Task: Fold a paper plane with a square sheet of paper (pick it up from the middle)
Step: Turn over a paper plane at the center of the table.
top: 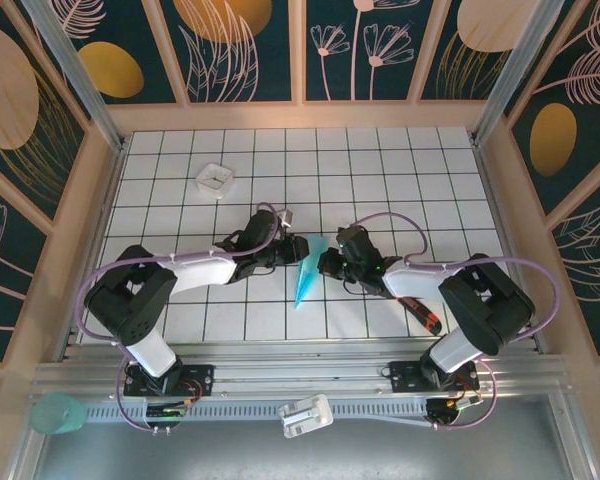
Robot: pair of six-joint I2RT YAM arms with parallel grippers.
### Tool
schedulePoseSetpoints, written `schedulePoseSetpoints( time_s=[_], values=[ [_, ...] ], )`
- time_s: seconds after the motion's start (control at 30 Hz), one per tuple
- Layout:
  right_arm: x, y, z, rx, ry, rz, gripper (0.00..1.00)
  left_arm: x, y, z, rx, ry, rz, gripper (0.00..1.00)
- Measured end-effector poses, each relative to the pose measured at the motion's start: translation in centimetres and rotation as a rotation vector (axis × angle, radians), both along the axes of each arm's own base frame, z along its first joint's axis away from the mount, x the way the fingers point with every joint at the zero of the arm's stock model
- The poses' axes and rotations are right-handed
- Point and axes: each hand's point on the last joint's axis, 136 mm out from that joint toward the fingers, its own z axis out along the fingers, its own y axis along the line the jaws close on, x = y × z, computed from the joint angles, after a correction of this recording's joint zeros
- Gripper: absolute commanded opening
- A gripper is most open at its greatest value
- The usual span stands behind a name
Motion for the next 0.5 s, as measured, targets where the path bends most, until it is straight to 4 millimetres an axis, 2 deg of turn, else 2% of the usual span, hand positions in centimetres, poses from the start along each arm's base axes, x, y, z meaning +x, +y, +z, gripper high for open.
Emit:
schedulePoseSetpoints(
  time_s=[0.1,0.23,0.33,0.5],
  values=[
    [0.1,-0.3,-0.3,0.011,0.008,0.012,0.0,-0.8,1.0,0.6,-0.005,-0.015,0.008,0.46],
    [-0.2,-1.0,-1.1,0.028,0.022,0.027,0.0,-1.2,2.2,0.9,-0.03,-0.022,0.023,0.47],
    [-0.5,-1.4,-1.6,0.034,0.035,0.034,0.0,-1.2,2.7,0.0,-0.034,0.009,0.026,0.47],
    [-0.6,-1.2,-1.5,0.053,0.032,0.045,0.0,-1.9,1.7,-2.0,-0.058,0.081,-0.028,0.49]
  ],
)
